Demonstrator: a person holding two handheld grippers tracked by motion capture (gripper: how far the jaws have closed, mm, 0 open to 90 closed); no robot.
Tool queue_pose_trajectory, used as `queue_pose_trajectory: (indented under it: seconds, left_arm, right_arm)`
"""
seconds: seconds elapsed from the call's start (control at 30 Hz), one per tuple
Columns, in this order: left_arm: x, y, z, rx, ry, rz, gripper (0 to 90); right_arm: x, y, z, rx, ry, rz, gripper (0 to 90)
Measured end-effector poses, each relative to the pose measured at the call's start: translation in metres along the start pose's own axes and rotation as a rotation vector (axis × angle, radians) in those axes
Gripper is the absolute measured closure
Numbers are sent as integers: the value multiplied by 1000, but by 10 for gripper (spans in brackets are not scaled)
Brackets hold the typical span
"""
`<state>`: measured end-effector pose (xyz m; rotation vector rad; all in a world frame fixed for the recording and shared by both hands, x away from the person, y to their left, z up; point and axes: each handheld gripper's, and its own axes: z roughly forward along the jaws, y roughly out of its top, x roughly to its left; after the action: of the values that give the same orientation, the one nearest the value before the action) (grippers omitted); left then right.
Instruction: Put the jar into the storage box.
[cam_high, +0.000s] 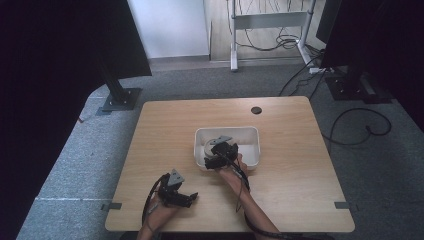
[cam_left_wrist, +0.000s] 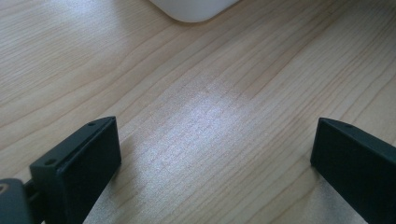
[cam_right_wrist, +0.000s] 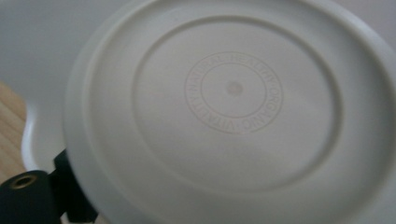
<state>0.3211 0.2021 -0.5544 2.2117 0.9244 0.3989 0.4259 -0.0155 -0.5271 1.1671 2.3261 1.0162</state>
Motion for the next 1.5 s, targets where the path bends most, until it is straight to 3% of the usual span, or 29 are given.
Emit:
queue_pose_trajectory:
  seconds: [0.37,1.5]
  left_arm:
    - [0,0,0,0,0,0,14]
    - [0,0,0,1,0,2,14]
  right_arm:
    - [-2,2,-10,-13,22,17,31]
    - [-9,-12,-56,-48,64,-65,46]
